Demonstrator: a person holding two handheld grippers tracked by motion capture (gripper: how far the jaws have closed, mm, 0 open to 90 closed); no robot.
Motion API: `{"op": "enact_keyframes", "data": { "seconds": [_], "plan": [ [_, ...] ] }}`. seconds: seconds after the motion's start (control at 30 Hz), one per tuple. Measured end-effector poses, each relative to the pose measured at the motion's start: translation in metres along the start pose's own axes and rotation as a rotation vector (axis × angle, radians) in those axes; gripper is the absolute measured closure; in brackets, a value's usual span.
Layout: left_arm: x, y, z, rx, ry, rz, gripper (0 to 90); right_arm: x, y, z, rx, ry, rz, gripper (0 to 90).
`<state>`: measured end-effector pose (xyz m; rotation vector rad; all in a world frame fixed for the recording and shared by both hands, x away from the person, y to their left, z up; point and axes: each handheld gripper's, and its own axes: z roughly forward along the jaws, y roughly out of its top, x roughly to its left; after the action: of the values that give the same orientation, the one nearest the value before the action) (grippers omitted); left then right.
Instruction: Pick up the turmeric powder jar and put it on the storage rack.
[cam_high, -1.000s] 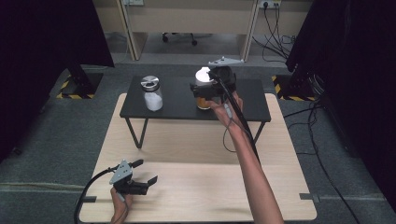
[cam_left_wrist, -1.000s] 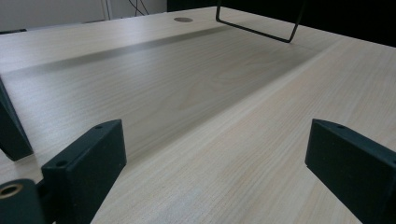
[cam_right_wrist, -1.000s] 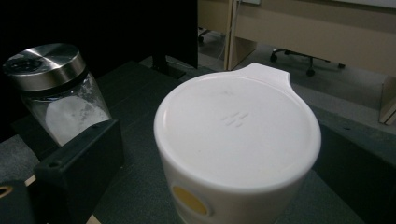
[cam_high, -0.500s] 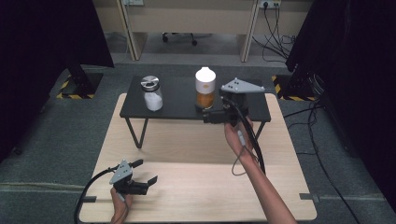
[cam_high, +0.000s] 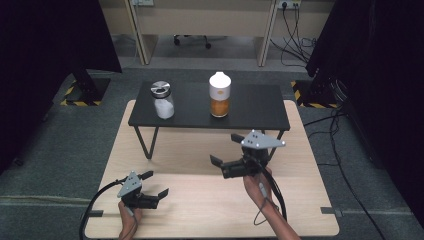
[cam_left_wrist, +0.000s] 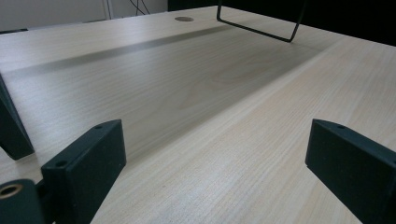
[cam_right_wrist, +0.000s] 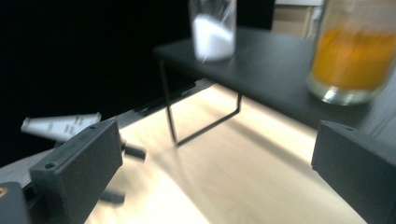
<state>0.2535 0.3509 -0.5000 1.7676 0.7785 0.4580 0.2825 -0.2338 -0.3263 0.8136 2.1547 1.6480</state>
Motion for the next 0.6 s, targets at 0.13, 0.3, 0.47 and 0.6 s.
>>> {"op": "enact_keyframes", "data": {
  "seconds": [0.13,0.3,0.47,0.6],
  "plan": [
    [0.0,0.0,0.0,0.0,0.0,0.0,4.4,-0.003,-0.035,0.003,0.007,0.002,0.02,1.2],
    [0.0,0.0,0.0,0.001,0.001,0.0,4.4,-0.008,-0.068,0.009,0.024,-0.007,0.049,0.9],
    [0.0,0.0,0.0,0.0,0.0,0.0,4.4,-0.01,-0.092,0.016,0.054,-0.017,0.04,0.9],
    [0.0,0.0,0.0,0.001,0.0,0.0,4.4,-0.013,-0.107,0.02,0.071,-0.018,0.043,1.0]
  ]
}}
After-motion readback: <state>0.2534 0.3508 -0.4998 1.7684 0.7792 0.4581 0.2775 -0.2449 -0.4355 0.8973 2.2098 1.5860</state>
